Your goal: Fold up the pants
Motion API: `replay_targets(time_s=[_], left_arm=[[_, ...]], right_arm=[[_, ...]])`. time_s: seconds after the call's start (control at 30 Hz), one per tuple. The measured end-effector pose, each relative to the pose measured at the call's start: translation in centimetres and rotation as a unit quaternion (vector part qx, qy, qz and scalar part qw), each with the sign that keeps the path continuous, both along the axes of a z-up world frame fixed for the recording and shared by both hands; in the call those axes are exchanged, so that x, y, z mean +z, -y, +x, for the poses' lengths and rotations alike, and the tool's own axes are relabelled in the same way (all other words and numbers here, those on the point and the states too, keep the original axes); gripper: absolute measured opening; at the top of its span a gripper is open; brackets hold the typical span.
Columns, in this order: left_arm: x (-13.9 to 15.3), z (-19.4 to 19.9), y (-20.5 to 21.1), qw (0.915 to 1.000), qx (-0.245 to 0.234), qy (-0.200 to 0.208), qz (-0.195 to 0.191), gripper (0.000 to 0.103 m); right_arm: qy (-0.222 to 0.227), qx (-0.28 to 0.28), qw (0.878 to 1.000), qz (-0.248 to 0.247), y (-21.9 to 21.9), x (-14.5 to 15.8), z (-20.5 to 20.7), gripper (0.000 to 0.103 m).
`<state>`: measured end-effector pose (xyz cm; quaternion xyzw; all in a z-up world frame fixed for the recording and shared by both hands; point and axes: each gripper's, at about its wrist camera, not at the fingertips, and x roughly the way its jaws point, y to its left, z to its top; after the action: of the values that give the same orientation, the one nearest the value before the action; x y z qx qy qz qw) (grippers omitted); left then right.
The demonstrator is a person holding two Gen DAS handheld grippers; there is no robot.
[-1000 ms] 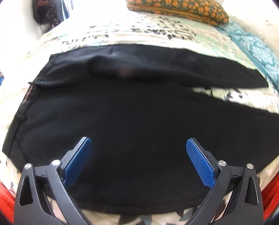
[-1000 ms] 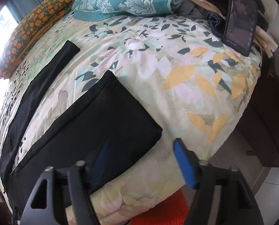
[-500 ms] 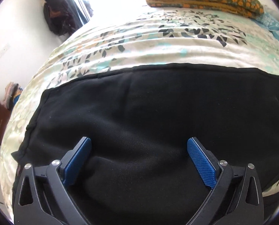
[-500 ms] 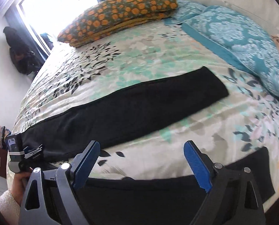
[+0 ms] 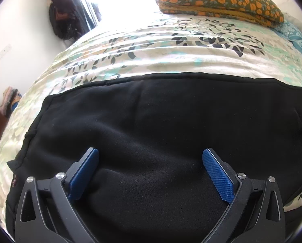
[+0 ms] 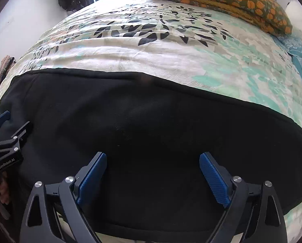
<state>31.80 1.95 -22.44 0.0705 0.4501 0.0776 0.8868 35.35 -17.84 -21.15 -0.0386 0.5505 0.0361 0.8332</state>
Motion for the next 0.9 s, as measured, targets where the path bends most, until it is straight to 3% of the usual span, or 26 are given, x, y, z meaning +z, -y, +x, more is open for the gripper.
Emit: replay_targets(time_s=[0.13,0.27,0.4,0.53,0.67,0.73,0.9], left_arm=[[1.6,-0.1,0.1,0.9996,-0.01,-0.025,-0.007,0.102],[4.8,-0.3,1.2,0.9989,-0.019,0.01,-0.041,0.102],[6.1,1.6,4.0,0.9974,-0.05,0.023,-0.047,0.102],[4.6,3.6,6.1,0.9974,-0.062,0.018,-0.031,0.102],[-1.4,5.3,6.3,0.9949,-0.063,-0.071,-0.033,0.103],[-1.3,4.7,5.2,0.9949,-0.059,-0.039,-0.072,0.103],[-1.4,4.2,5.5,0.9957,-0.062,-0.028,-0.064,0.103]], right_arm=[[-0.007,-0.091,0.996,-0.021,9.7,0.6,-0.8,0.092],[-0.001,-0.176,0.984,-0.027,19.2,1.3,-2.7,0.093],[0.015,-0.229,0.973,-0.032,26.3,2.8,-4.5,0.093],[0.029,-0.256,0.965,-0.05,31.1,4.9,-5.0,0.093],[0.035,-0.262,0.962,-0.059,34.2,6.5,-3.8,0.093],[0.033,-0.263,0.962,-0.06,35.2,6.9,-2.9,0.094],[-0.011,-0.284,0.956,-0.067,37.6,5.2,0.8,0.099]])
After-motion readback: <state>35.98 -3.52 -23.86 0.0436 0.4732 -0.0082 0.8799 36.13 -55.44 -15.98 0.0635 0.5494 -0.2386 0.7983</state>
